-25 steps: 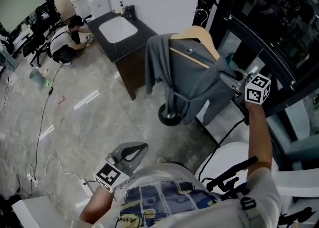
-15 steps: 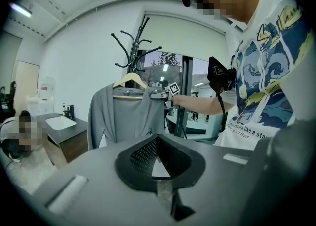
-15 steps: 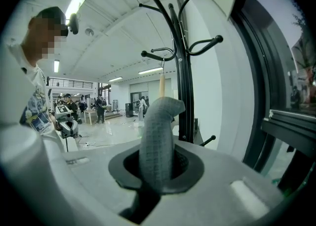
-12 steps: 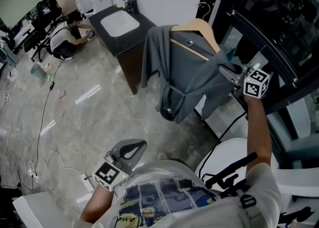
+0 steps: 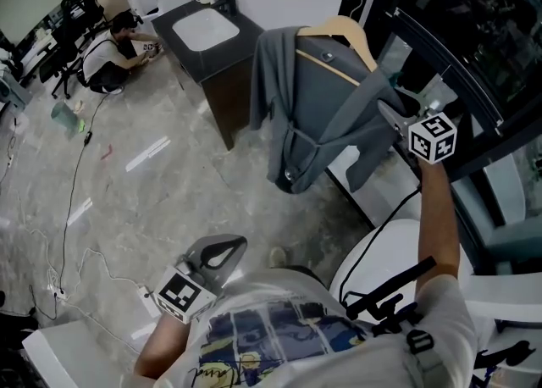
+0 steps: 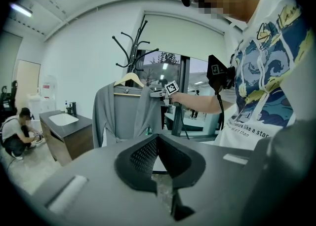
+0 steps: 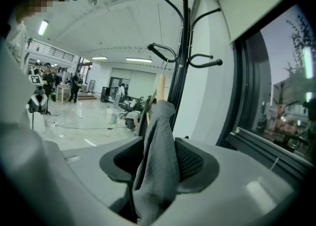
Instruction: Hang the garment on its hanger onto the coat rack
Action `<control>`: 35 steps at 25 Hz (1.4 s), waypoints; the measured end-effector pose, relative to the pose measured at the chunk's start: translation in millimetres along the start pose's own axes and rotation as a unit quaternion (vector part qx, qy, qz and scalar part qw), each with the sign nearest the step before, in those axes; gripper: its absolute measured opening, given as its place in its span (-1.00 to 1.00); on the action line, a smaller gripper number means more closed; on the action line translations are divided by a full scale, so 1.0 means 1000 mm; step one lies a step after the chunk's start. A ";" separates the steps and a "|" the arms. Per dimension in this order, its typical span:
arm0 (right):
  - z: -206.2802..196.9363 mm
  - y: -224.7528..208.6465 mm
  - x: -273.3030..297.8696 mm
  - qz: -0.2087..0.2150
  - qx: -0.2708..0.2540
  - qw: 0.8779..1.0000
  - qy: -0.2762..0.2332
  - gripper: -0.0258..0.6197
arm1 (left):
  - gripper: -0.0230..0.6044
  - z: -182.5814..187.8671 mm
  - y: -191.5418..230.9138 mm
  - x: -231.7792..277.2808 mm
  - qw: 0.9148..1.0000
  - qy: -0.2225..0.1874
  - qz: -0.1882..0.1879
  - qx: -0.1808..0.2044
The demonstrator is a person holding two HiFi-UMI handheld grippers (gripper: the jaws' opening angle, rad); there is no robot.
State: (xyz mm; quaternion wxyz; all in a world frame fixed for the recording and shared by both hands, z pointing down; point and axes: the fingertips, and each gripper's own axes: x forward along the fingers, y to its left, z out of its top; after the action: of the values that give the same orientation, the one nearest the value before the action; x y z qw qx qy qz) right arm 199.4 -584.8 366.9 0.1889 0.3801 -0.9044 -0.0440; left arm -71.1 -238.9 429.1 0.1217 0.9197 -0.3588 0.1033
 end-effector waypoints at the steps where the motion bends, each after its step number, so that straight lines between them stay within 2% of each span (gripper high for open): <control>1: 0.002 0.000 -0.007 -0.018 -0.006 1.000 -0.001 -0.34 | -0.92 -0.001 -0.002 -0.004 1.000 0.000 -0.001 0.002; 6: 0.012 0.007 -0.054 -0.119 -0.013 0.993 -0.014 -0.30 | -0.91 -0.007 -0.015 -0.026 1.000 -0.003 -0.017 0.007; 9: 0.010 0.034 -0.080 -0.152 -0.014 0.988 -0.005 -0.30 | -0.91 -0.016 -0.024 -0.043 0.999 -0.008 -0.029 0.012; 12: 0.000 0.086 -0.097 -0.139 -0.003 0.990 0.008 -0.36 | -0.91 -0.019 -0.033 -0.061 0.999 -0.010 -0.037 0.010; 18: -0.019 0.217 -0.120 -0.096 0.021 0.994 0.037 -0.89 | -0.91 -0.033 -0.054 -0.104 0.998 -0.017 -0.060 0.010; 26: -0.060 0.373 -0.149 -0.043 0.107 0.990 0.084 -0.91 | -0.91 -0.056 -0.081 -0.143 0.996 -0.010 -0.093 0.017; 35: -0.049 0.467 -0.174 0.008 0.103 0.991 0.082 -0.91 | -0.92 -0.075 -0.114 -0.164 0.992 -0.003 -0.119 0.030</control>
State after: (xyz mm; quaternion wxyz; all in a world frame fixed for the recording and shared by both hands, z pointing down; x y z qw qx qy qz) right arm 16.1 -128.5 462.9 0.2228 0.3930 -0.8884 0.0820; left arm -119.1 -30.9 438.1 0.1042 0.9594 -0.2435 0.0965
